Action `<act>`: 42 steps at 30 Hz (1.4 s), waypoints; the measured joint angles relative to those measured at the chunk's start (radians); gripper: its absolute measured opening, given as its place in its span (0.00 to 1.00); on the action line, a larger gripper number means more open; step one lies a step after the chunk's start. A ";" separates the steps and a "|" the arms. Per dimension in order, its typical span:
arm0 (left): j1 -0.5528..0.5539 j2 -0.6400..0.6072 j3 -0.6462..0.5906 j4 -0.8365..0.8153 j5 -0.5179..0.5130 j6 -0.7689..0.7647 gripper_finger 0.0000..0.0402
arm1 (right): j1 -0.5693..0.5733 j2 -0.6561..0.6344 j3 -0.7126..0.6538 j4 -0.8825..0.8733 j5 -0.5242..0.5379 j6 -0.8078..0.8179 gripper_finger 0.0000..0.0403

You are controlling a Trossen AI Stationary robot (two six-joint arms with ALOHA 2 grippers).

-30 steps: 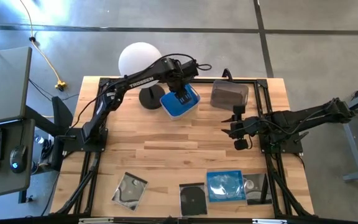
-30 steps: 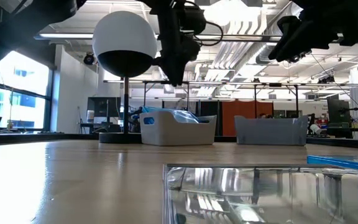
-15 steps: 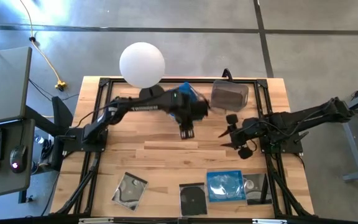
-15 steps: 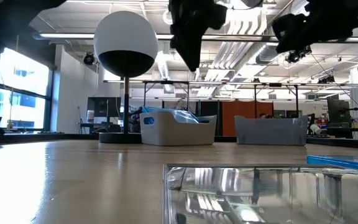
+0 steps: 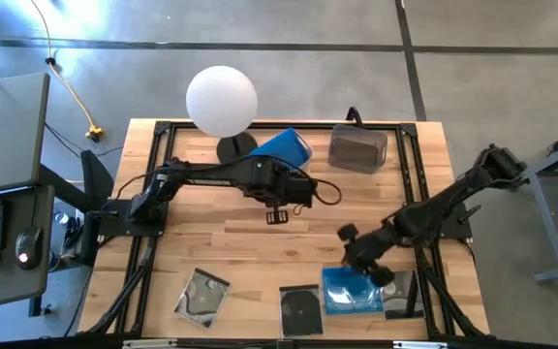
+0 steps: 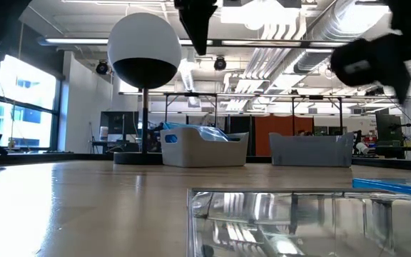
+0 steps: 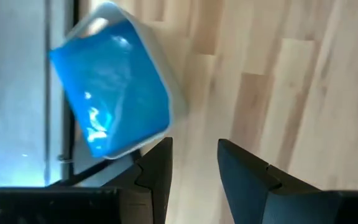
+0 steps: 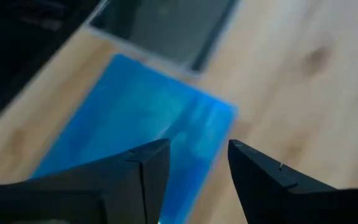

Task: Pick & place jewel cases by type
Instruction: Put the blue CD case into the gray bin

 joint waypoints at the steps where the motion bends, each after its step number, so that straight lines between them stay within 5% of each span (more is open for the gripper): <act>1: 0.003 -0.010 0.000 -0.001 -0.015 0.006 0.31 | 0.021 0.019 0.000 0.001 0.003 0.023 0.39; 7: 0.019 -0.069 0.000 -0.001 -0.051 0.004 0.31 | 0.114 0.159 0.000 0.073 0.005 0.105 0.39; 15: 0.009 -0.101 0.000 -0.001 -0.038 -0.021 0.31 | 0.091 0.290 0.005 0.086 0.045 -0.023 0.39; 23: 0.009 -0.102 0.000 -0.001 -0.029 -0.022 0.31 | -0.095 0.254 0.001 0.066 0.231 -0.274 0.35; 31: 0.010 -0.102 0.000 -0.001 0.006 -0.118 0.31 | -0.241 0.160 -0.004 0.085 0.297 -0.421 0.34; 36: 0.029 -0.104 -0.043 0.057 0.122 -0.215 0.31 | -0.214 0.057 -0.003 0.086 0.278 -0.351 0.34; 42: 0.045 -0.103 -0.215 0.384 0.285 -0.149 0.31 | -0.124 0.023 -0.002 0.022 0.278 -0.174 0.36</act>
